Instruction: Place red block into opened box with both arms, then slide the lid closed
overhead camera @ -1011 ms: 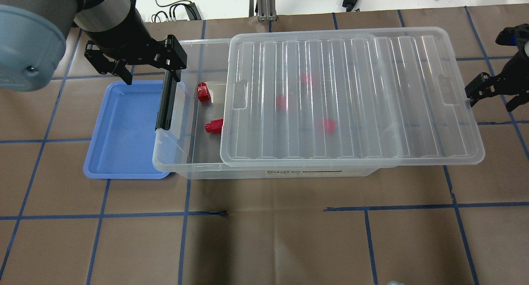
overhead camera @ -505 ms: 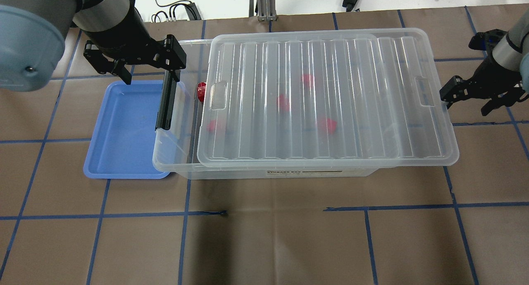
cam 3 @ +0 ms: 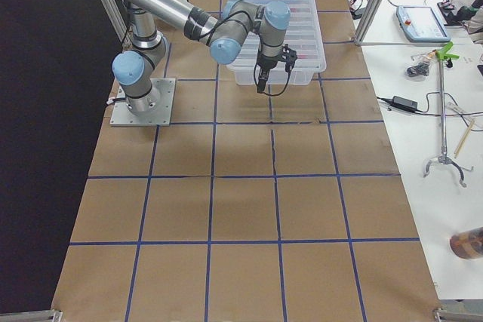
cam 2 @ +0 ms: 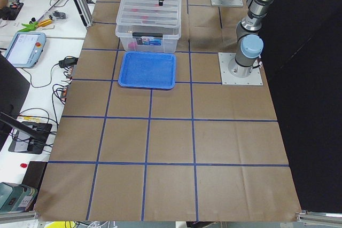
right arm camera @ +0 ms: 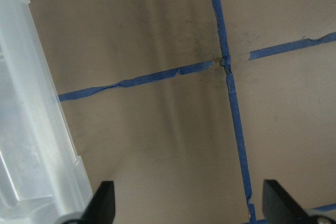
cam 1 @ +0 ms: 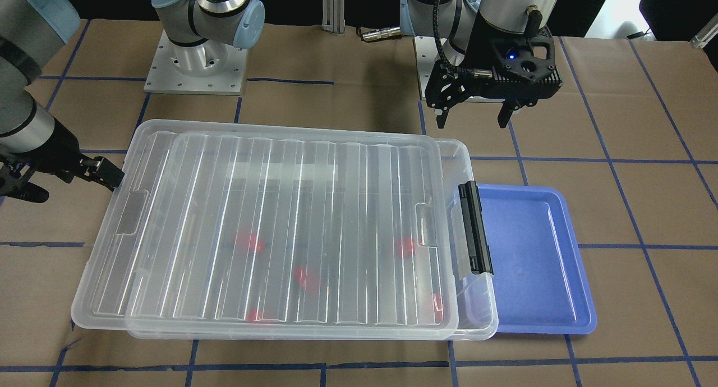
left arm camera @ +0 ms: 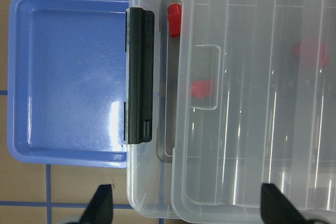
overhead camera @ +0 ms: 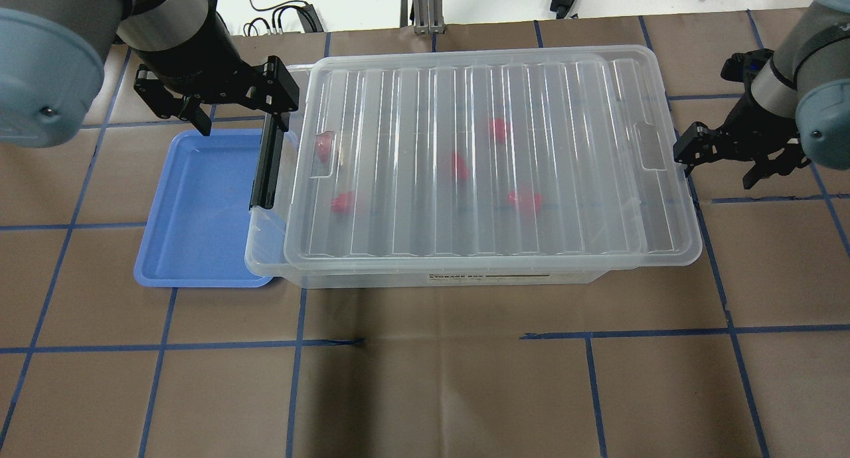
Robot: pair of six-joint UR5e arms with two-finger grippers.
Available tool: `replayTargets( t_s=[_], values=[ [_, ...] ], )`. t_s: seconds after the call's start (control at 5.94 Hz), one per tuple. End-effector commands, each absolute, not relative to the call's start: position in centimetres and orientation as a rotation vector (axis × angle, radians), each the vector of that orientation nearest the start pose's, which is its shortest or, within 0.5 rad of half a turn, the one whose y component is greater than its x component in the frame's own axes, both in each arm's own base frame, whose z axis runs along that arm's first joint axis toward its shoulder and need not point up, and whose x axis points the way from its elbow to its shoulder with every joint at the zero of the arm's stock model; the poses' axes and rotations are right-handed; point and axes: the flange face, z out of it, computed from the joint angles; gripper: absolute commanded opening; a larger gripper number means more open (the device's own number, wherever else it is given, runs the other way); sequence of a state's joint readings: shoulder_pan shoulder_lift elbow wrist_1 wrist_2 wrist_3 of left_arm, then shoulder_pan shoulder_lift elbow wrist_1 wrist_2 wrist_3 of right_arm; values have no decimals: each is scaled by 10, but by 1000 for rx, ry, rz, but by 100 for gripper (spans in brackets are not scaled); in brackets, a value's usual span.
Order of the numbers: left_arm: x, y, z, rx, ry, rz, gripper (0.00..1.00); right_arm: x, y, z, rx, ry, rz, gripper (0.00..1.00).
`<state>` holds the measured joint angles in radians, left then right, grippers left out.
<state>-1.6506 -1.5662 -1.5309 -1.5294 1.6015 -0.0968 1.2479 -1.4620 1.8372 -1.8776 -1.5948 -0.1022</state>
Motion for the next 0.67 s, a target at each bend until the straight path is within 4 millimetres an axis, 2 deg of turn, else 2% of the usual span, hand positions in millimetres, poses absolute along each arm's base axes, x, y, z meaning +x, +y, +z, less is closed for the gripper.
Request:
replayTargets(
  t_s=[0.0,0.51],
  values=[
    [-169,-486,514,-24,3115,-138,99,-15,-520,335,348,3131,113,100],
    [-169,-486,514,-12,3115,-137,99,-10,-520,336,336,3115,106,100]
  ],
)
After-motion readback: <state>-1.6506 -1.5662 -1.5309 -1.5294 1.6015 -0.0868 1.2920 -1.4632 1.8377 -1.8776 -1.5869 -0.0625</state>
